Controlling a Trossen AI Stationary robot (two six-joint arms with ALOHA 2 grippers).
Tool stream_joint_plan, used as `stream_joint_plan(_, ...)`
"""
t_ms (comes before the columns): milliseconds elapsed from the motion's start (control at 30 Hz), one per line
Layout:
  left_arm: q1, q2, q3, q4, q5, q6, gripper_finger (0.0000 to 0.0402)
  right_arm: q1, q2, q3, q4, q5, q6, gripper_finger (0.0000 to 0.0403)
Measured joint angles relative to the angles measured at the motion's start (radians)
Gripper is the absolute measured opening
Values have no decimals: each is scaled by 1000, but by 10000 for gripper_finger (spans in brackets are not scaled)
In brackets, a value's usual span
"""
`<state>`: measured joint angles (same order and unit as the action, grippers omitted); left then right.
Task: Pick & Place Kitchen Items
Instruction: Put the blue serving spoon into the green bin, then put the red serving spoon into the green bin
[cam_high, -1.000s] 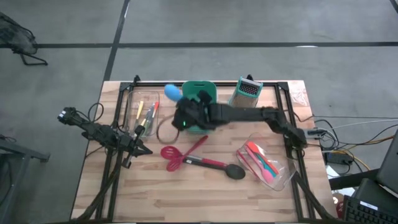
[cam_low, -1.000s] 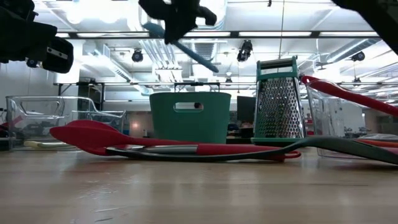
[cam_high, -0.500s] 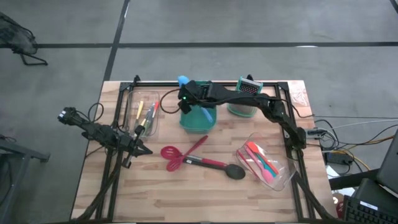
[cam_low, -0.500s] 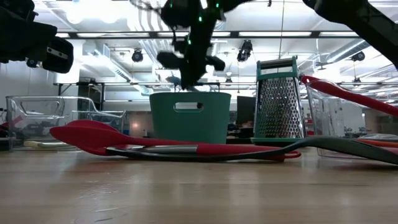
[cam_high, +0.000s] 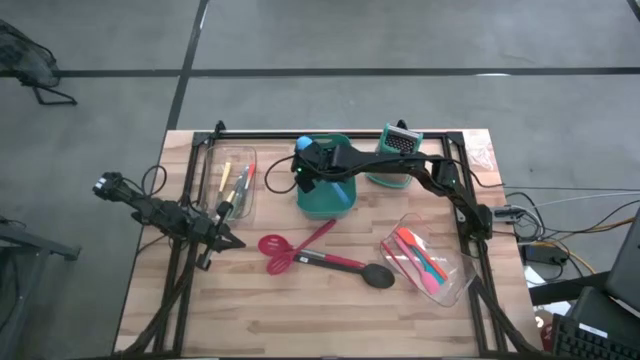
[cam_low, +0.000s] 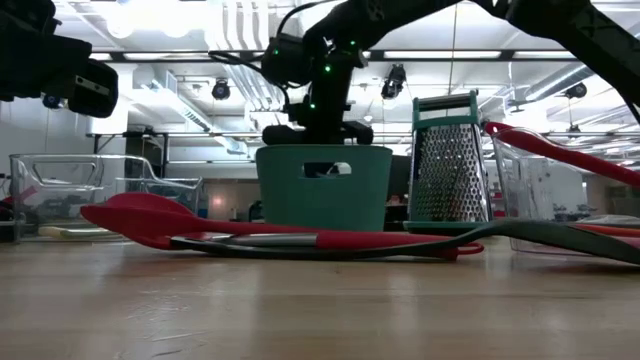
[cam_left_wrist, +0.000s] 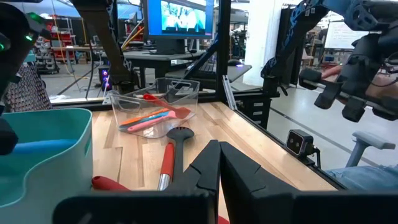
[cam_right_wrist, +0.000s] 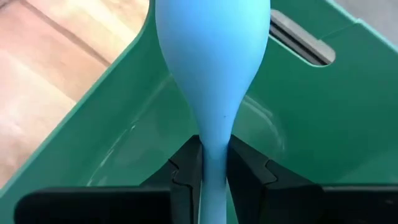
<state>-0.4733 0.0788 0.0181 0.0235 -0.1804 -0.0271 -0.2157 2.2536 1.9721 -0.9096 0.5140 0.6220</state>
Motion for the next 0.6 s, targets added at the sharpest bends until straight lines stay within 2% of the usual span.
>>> stream_joint_plan(200, 0, 0, 0, 0, 0, 0, 12, 0, 0, 3, -4, 1, -12, 88)
stream_joint_plan(433, 0, 0, 0, 0, 0, 0, 12, 27, -1, 55, -6, 1, -148, 146)
stream_joint_plan(600, 0, 0, 0, 0, 0, 0, 12, 86, -1, 115, -23, 2, -278, 177)
